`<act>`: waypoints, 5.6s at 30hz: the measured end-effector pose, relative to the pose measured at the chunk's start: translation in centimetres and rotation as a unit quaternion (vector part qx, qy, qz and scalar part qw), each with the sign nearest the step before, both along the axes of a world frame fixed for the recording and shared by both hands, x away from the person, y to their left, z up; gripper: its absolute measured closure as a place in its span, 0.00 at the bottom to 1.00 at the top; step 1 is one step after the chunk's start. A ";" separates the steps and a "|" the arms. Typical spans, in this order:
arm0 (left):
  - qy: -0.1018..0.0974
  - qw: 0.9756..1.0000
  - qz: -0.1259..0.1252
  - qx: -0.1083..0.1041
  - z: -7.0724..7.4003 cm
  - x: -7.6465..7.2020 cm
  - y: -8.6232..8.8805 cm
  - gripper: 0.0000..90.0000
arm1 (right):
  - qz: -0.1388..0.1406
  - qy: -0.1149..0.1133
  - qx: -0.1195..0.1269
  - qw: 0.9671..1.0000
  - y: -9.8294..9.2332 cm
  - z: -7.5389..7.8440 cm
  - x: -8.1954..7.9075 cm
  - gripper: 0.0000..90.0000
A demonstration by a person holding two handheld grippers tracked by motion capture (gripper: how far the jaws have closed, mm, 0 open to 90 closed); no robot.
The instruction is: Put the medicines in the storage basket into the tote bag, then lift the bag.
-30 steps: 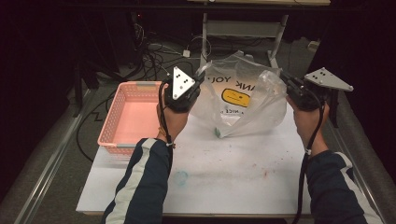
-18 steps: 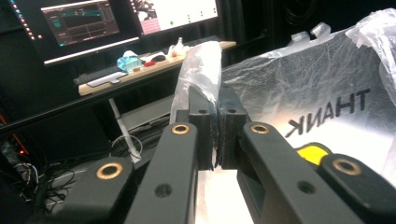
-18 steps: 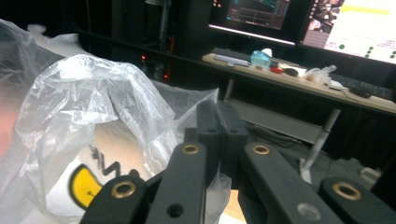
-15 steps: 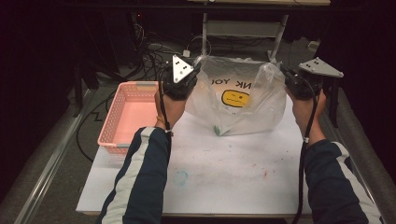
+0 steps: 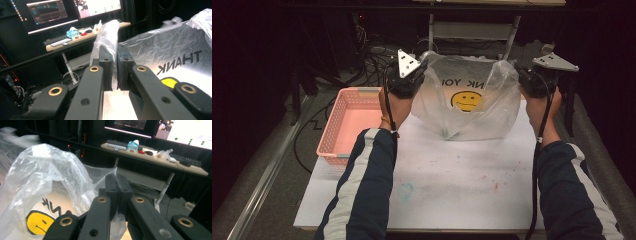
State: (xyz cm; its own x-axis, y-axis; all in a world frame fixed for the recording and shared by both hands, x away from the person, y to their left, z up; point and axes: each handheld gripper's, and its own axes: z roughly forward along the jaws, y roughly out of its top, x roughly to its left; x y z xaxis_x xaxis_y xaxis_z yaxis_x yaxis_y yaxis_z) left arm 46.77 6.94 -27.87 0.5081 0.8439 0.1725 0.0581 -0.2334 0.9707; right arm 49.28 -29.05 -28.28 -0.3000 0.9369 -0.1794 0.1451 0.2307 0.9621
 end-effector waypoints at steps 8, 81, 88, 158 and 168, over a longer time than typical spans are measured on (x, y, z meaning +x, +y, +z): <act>0.010 1.000 0.008 0.020 -0.9 1.2 -0.7 0.91 | -0.010 0.010 -0.001 1.000 -0.6 -0.7 0.8 1.00; -0.010 0.997 0.055 0.057 -1.1 -0.6 1.4 0.36 | 0.056 -0.014 -0.017 0.998 0.1 0.5 -3.8 0.45; -0.016 0.998 0.026 0.057 -0.4 -2.6 3.2 0.25 | 0.072 -0.004 -0.043 0.997 0.8 -0.4 -4.8 0.42; 0.104 0.972 -0.080 0.193 -17.9 -19.2 8.2 0.18 | 0.198 0.036 -0.078 0.976 -1.9 -16.5 -21.0 0.21; 0.108 0.970 -0.086 0.198 -18.0 -19.1 8.0 0.18 | 0.200 0.041 -0.080 0.976 -2.0 -16.6 -20.9 0.21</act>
State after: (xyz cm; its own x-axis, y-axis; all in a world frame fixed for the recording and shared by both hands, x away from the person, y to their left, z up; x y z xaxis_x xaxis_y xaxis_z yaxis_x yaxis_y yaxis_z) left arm 27.68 14.92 -45.86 0.6964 0.6324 0.3392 0.1768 -0.6092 0.7730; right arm 28.36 -31.05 -44.84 -0.6547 0.7045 -0.2740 0.0881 0.4311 0.8980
